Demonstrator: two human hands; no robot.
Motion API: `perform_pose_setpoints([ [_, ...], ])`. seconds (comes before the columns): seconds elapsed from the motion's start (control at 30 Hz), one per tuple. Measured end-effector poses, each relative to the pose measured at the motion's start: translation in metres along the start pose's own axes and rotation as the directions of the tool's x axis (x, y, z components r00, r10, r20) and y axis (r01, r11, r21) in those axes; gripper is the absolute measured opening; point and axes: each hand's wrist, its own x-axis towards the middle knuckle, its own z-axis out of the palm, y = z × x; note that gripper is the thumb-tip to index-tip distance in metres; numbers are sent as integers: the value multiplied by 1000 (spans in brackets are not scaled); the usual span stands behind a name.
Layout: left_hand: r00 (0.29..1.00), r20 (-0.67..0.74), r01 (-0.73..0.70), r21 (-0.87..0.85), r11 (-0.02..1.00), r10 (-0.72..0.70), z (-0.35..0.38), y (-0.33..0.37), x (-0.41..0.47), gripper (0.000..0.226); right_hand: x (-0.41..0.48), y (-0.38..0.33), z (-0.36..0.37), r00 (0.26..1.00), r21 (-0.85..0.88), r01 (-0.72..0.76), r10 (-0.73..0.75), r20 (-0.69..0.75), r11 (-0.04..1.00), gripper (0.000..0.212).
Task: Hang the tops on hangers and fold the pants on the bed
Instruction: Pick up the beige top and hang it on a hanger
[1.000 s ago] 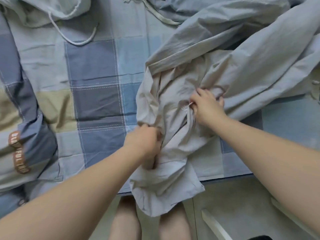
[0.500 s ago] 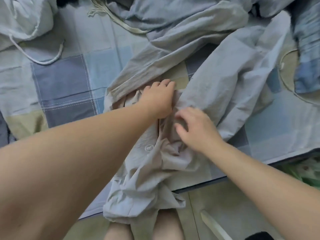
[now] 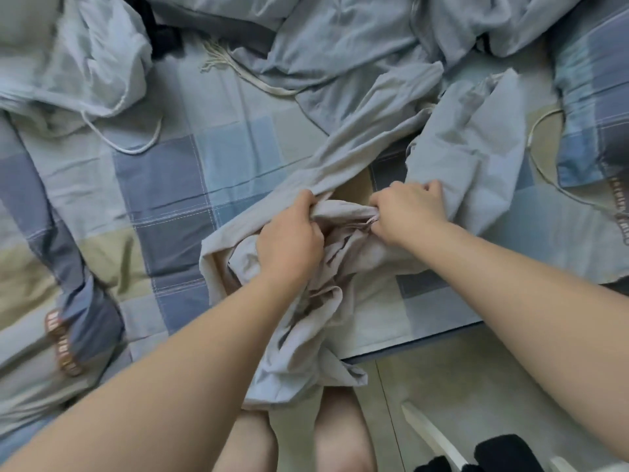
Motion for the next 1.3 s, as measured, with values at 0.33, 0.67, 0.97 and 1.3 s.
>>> perform_pose_setpoints([
  [0.33,991,-134,-44,-482,875,-24,-185,50,-124,20,-172,-9,-148,910,520,301,-78,-407,800,23],
  [0.67,953,265,135,-807,575,149,-298,94,-255,55,-364,-7,-234,577,421,747,-188,-795,514,38],
  [0.97,994,-32,-80,-858,507,103,-296,129,-310,14,-409,20,-192,762,473,610,-305,-571,636,27],
  [1.3,903,18,-57,-985,162,429,-352,167,-340,50,-421,48,-237,823,693,567,-272,-498,446,98],
])
